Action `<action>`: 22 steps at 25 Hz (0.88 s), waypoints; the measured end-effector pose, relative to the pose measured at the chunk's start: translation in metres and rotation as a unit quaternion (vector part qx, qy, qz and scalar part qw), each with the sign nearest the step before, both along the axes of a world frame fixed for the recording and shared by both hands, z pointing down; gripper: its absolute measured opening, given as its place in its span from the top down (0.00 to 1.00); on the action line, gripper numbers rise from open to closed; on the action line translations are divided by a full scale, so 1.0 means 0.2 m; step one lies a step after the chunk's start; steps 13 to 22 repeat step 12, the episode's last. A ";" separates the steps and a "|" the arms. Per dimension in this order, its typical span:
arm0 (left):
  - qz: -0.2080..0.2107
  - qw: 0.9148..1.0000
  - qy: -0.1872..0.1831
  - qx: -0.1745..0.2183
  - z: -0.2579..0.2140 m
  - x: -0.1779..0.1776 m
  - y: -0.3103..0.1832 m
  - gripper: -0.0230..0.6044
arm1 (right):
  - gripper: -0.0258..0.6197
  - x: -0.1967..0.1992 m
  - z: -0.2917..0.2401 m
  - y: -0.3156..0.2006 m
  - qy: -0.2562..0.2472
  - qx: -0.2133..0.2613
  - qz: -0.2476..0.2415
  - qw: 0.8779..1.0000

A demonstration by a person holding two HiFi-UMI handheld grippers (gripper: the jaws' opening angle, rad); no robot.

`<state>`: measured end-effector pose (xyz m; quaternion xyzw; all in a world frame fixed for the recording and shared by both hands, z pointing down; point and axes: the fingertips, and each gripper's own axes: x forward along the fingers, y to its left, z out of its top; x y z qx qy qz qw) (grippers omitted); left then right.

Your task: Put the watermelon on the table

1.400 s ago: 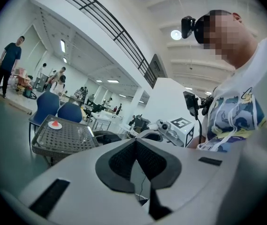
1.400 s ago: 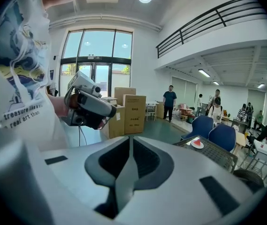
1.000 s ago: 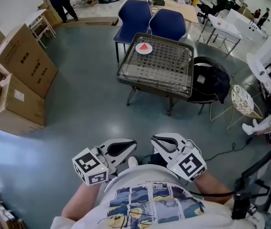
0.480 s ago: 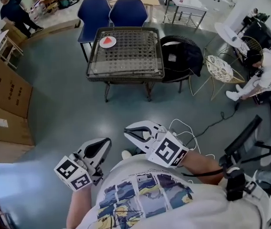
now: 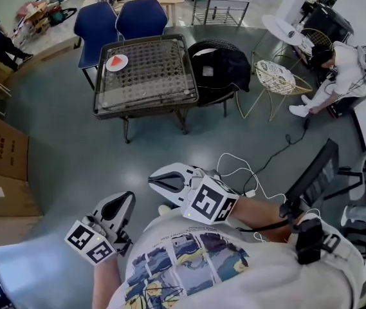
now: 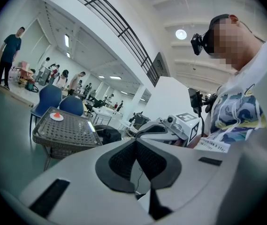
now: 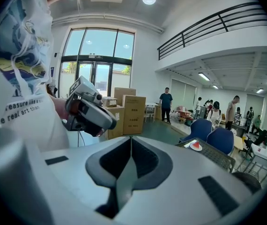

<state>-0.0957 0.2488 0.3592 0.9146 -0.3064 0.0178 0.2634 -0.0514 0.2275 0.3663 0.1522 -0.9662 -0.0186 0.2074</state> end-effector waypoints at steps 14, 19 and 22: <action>0.016 1.000 -0.020 -0.002 0.04 0.05 -0.07 0.95 | 0.93 0.04 0.02 -0.05 -0.001 0.006 0.007 1.000; 0.016 1.000 -0.020 -0.002 0.04 0.05 -0.07 0.95 | 0.93 0.04 0.02 -0.05 -0.001 0.006 0.007 1.000; 0.016 1.000 -0.020 -0.002 0.04 0.05 -0.07 0.95 | 0.93 0.04 0.02 -0.05 -0.001 0.006 0.007 1.000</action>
